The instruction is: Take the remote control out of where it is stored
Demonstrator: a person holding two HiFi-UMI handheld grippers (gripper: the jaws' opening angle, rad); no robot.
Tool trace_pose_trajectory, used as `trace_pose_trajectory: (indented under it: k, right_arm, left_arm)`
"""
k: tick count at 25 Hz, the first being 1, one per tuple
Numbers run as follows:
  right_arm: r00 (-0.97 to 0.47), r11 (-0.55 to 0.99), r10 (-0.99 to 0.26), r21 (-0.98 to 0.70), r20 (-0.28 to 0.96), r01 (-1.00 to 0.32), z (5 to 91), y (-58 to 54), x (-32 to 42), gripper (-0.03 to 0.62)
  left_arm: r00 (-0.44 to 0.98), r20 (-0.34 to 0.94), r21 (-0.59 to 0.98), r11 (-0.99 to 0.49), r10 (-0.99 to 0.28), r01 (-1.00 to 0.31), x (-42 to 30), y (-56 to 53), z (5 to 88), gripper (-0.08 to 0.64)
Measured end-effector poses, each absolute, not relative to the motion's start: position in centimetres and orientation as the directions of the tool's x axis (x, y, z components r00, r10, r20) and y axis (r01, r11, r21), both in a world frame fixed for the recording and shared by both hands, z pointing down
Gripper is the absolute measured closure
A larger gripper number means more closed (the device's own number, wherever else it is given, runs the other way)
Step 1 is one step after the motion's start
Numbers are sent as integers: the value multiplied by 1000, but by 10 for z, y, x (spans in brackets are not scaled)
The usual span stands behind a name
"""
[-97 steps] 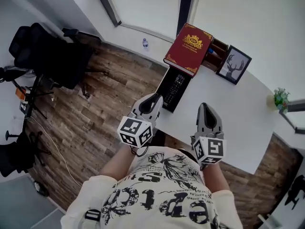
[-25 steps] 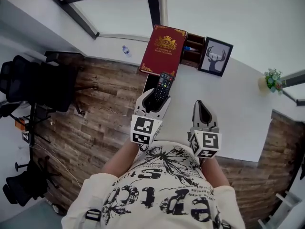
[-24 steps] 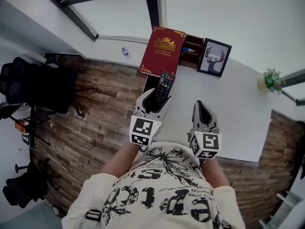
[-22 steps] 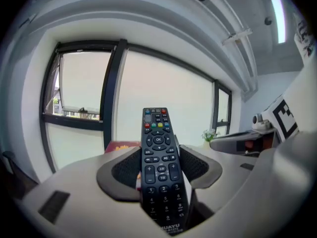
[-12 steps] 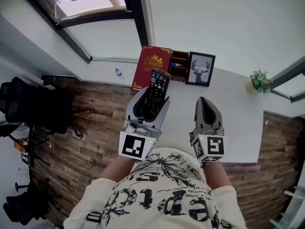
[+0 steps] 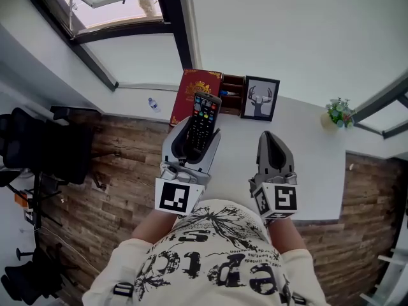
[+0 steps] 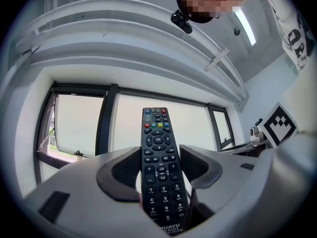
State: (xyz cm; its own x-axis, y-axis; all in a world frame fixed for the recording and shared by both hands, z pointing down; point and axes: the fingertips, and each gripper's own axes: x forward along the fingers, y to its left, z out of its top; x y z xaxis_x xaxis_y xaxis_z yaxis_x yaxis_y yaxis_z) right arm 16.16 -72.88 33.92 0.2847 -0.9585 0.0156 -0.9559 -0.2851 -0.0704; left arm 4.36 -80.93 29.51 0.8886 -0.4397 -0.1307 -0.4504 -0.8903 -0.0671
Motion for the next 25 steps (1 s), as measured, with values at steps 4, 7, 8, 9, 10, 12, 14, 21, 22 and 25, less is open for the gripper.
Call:
trace_pose_trajectory:
  k: [4, 7, 8, 9, 10, 12, 14, 21, 22, 25]
  right_arm:
    - [280, -281, -960, -63, 15, -958, 340, -730, 162, 592]
    - [261, -261, -965, -55, 7, -964, 339, -732, 159, 592]
    - [257, -256, -967, -56, 4, -965, 339, -733, 158, 592]
    - [255, -255, -967, -57, 3, -965, 338, -734, 158, 592]
    - [256, -256, -967, -58, 5, -965, 339, -734, 158, 592]
    - [260, -261, -965, -57, 14, -964, 341, -733, 160, 592]
    - [260, -261, -965, -55, 21, -964, 344, -733, 161, 592]
    - [266, -267, -964, -40, 30, -963, 346, -736, 165, 592]
    - [264, -265, -964, -41, 31, -963, 347, -738, 164, 591]
    - [255, -256, -966, -38, 34, -966, 348, -741, 164, 592]
  left_arm:
    - [890, -110, -61, -891, -442, -449, 48, -811, 301, 304]
    - [890, -95, -50, -891, -446, -451, 49, -813, 309, 304]
    - [890, -92, -48, -891, -447, -452, 49, -814, 311, 304]
    - [889, -89, -47, -890, -448, -453, 50, -815, 312, 304]
    - [889, -86, -46, -890, -450, -454, 50, -816, 313, 304]
    - [888, -84, -43, -889, -452, -456, 51, -817, 315, 304]
    - [888, -84, -42, -888, -453, -457, 52, -818, 317, 304]
    - [893, -69, -39, -893, -444, -448, 59, -821, 322, 304]
    - [893, -67, -36, -893, -446, -449, 59, -821, 323, 304]
    - [889, -64, -40, -889, -454, -457, 59, -824, 324, 304]
